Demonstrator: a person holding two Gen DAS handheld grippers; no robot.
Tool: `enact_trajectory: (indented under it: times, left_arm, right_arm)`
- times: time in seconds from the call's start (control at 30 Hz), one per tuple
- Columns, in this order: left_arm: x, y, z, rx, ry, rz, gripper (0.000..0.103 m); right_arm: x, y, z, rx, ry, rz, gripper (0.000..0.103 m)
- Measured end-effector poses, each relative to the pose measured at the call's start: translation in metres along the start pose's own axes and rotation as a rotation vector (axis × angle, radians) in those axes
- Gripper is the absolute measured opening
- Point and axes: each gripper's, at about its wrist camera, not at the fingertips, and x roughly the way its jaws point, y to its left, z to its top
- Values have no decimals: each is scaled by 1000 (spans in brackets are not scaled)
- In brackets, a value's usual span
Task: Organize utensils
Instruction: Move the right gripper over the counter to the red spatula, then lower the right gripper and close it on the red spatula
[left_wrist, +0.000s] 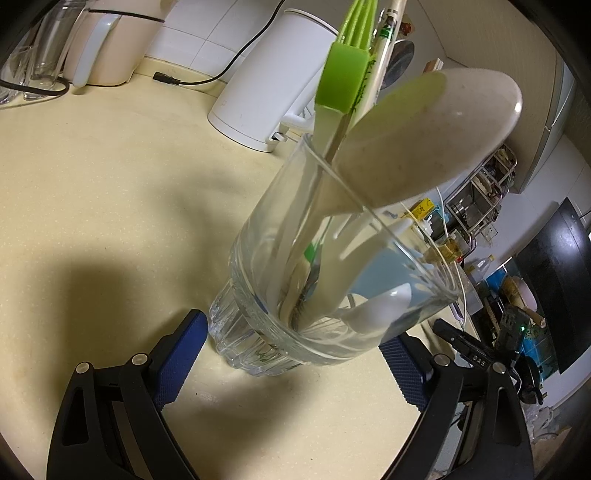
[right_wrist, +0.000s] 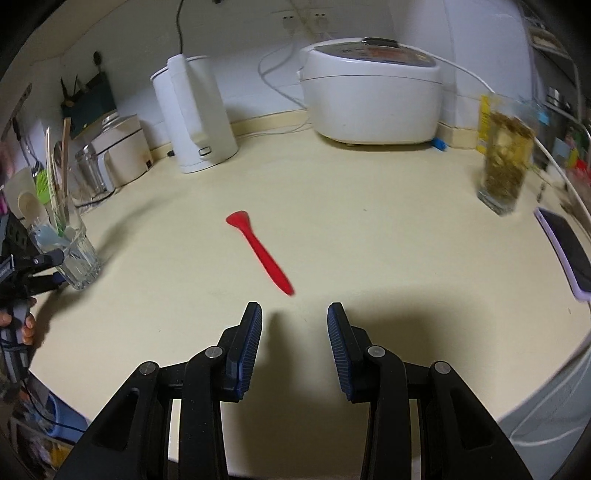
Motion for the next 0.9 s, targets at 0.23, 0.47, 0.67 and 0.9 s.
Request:
enact_trajectory:
  times: [0.23, 0.47, 0.67, 0.9]
  left_arm:
    - [0, 0, 0, 0, 0, 0, 94]
    - [0, 0, 0, 0, 0, -1, 94]
    - [0, 0, 0, 0, 0, -1, 94]
    - [1, 0, 2, -1, -2, -3, 94]
  right_arm:
    - [24, 23, 33, -105, -7, 1, 37]
    - [67, 47, 70, -207, 40, 22, 37]
    - [94, 62, 83, -272, 103, 7, 36]
    - [115, 67, 89, -272, 166, -11, 27]
